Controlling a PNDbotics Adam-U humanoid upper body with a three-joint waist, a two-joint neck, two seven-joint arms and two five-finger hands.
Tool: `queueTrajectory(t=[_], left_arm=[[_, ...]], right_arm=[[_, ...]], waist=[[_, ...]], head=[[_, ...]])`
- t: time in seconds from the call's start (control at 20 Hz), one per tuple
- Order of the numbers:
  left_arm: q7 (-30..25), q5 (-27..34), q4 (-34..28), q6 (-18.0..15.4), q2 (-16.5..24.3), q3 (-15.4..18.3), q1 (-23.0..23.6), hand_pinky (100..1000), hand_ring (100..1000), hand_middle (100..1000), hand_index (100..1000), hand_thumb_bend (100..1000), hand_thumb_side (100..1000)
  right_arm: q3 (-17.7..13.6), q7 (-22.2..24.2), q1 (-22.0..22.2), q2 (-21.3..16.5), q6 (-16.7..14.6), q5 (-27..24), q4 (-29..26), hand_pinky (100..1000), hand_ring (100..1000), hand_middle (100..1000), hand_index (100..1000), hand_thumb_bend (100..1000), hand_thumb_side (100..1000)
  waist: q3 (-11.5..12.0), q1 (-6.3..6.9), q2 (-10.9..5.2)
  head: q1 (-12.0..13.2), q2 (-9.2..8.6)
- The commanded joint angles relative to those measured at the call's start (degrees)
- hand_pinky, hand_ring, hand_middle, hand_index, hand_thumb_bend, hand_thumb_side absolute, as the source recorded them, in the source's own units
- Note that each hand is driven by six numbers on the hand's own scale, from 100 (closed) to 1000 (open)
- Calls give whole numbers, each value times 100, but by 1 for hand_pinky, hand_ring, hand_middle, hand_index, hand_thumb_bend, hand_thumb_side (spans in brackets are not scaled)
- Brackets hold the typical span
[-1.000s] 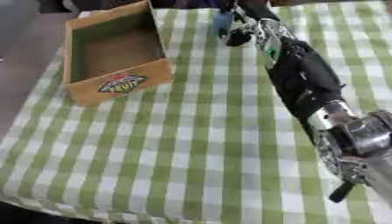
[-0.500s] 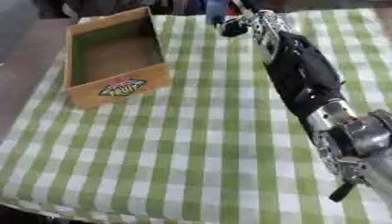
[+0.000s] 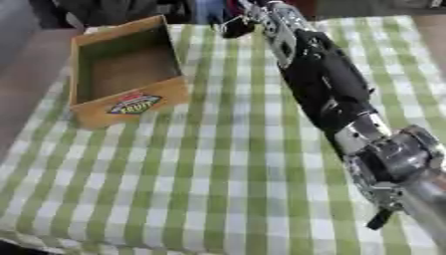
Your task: Pick up objects on the table and place them in the box.
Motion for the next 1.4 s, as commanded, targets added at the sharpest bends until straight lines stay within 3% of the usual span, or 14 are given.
queueTrajectory(t=[0.05, 0.35, 0.55, 0.75, 1.0, 1.2, 1.3, 1.35, 1.4], left_arm=[[-22, -21, -110, -4, 57, 19, -44, 651, 591, 614, 820, 206, 645], [-43, -12, -110, -10, 39, 1, -56, 652, 592, 615, 820, 205, 647], [-56, -4, -110, -15, 24, -9, -68, 652, 593, 615, 820, 205, 646], [-69, 7, -110, -23, 5, -17, -91, 652, 593, 615, 820, 205, 646], [-67, 5, -110, -28, 3, -13, -97, 652, 594, 615, 820, 203, 647], [-70, 2, -110, -32, -1, -15, -100, 652, 595, 615, 821, 203, 647], [-69, 1, -110, -33, 0, -14, -100, 653, 595, 615, 821, 204, 646], [-70, 1, -110, -33, 0, -15, -99, 653, 595, 615, 821, 204, 646], [-71, 0, -110, -31, 0, -16, -98, 653, 595, 615, 821, 203, 647]], right_arm=[[279, 258, -101, 121, -216, -240, -470, 604, 646, 413, 486, 100, 100], [790, 749, -14, 508, -629, -325, -842, 626, 661, 428, 505, 100, 100], [858, 1085, 72, 750, -764, -98, -730, 639, 674, 447, 521, 100, 100], [555, 1297, 95, 832, -549, 220, -558, 627, 666, 440, 515, 100, 100], [153, 911, 77, 772, -101, 675, -463, 628, 668, 473, 550, 100, 100], [307, 552, 111, 844, 242, 1038, -482, 650, 701, 546, 667, 100, 100], [432, 465, 138, 892, 236, 1197, -488, 675, 736, 607, 718, 100, 111], [495, 491, 145, 903, 187, 1274, -477, 688, 751, 633, 740, 100, 141], [537, 541, 150, 910, 130, 1351, -467, 714, 779, 719, 799, 151, 223]], waist=[[11, -5, -141], [70, -23, -187], [107, -42, -192], [152, -59, -176], [166, -87, -186], [172, -105, -191], [169, -109, -193], [167, -110, -194], [165, -111, -195]], head=[[-33, 27], [-91, 27], [-125, 27], [-144, 27], [-139, 27], [-144, 27], [-143, 27], [-143, 27], [-143, 27]])
